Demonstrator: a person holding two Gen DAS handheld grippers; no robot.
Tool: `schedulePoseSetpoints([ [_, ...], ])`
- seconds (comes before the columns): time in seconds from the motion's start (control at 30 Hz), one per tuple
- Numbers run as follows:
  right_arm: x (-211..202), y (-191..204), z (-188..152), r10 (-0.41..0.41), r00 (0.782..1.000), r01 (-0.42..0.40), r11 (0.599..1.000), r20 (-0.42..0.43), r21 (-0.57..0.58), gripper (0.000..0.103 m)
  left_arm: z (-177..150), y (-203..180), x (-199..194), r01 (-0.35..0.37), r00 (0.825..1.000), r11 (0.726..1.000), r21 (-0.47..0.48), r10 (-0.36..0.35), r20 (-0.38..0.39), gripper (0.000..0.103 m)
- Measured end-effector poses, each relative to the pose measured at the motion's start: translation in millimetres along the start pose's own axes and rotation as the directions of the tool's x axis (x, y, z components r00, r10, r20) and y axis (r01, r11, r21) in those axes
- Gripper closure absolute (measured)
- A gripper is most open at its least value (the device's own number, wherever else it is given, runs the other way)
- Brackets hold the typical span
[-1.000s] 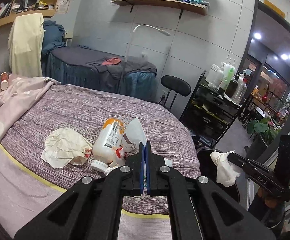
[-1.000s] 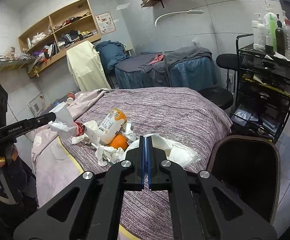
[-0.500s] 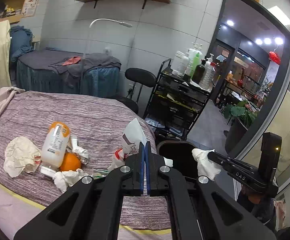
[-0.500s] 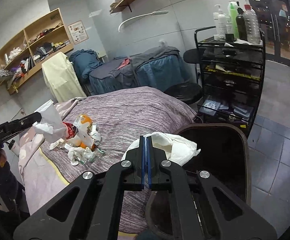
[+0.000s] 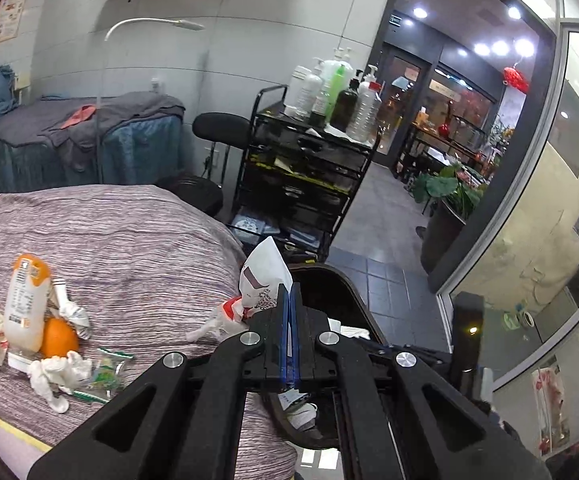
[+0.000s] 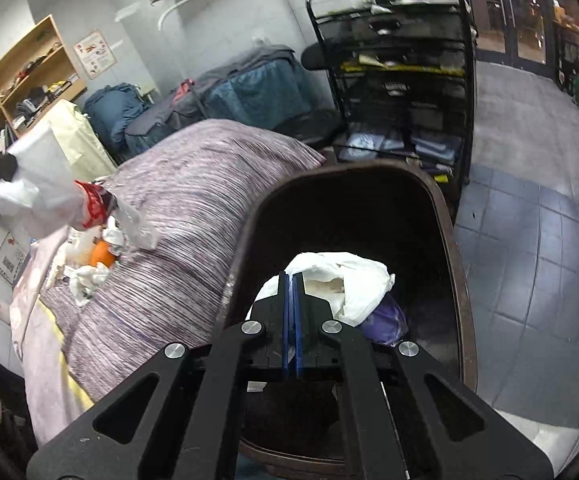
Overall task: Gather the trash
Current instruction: 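Open the right gripper over the brown bin while the left gripper carries the white paper toward it, then lower the white paper into the brown bin and open the left gripper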
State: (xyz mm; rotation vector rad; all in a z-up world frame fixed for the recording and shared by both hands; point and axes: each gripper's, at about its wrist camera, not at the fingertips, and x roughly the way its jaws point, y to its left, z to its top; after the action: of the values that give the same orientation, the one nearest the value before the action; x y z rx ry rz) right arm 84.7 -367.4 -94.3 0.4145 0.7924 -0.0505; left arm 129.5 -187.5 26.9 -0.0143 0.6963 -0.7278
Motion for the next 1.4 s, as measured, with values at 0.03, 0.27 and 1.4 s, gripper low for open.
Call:
schedulePoseSetpoints([
  [0.03,3,-2,-2,-0.015,1.000,0.015,1.000,-0.004,0.003,0.099,1,-2,3,0.005,1.000,1.000,0.002,-0.005,-0.006,0.101],
  [0.27,3,-20,-9,-0.081,0.997,0.080,0.995,0.018,0.063,0.033,-4,-19,23,0.031,0.998,0.999,0.024,-0.030,-0.046,0.101],
  [1.4,-51,-64,-9,-0.236,0.959,0.206,0.961,0.157,0.186,0.022,-41,-58,99,0.100,0.969,0.993,0.069,-0.081,-0.234,0.101],
])
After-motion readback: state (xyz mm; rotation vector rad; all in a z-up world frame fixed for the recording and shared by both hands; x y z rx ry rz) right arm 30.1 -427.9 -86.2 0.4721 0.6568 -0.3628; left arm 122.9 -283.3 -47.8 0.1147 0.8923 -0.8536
